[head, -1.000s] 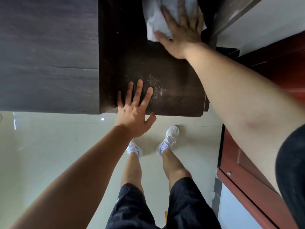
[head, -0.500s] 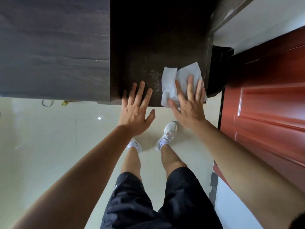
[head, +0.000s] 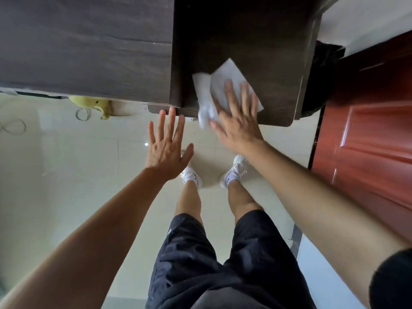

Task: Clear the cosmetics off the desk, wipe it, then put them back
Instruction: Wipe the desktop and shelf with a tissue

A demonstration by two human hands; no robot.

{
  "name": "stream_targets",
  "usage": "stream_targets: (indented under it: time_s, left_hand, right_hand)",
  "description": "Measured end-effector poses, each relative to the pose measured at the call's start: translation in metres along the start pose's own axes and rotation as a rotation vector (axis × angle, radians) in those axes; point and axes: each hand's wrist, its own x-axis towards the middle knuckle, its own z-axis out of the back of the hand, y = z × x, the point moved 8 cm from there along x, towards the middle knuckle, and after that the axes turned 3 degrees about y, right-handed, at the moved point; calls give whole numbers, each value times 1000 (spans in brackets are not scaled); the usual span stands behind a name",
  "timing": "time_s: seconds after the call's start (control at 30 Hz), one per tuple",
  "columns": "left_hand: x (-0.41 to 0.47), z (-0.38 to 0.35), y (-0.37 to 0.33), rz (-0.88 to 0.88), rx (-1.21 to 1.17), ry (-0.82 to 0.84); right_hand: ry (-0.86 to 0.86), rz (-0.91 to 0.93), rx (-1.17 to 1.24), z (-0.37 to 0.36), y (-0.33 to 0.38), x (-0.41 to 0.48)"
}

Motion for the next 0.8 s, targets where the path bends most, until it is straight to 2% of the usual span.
stream_targets:
  time_s: [0.13,0.23,0.4,0.5,0.7,0.8]
  left_hand:
    - [2,0,-2,50,-4,38]
    - [1,1,-1,61,-33,43]
    - [1,6,3,41,-22,46]
    - [1,5,1,38,-12,69]
    - [0,4,4,31,-26,79]
    - [0,3,6,13,-29,75]
  right_hand:
    - [25,7,-18,-10,-4,-21]
    - [47,-2,-5,9,5,25]
    - [27,-167,85,65,0,135]
    - [34,-221,39,71,-2,159]
    - [10,-87,2,17,43,59]
    - [-24,-69,-5,-4,27,4]
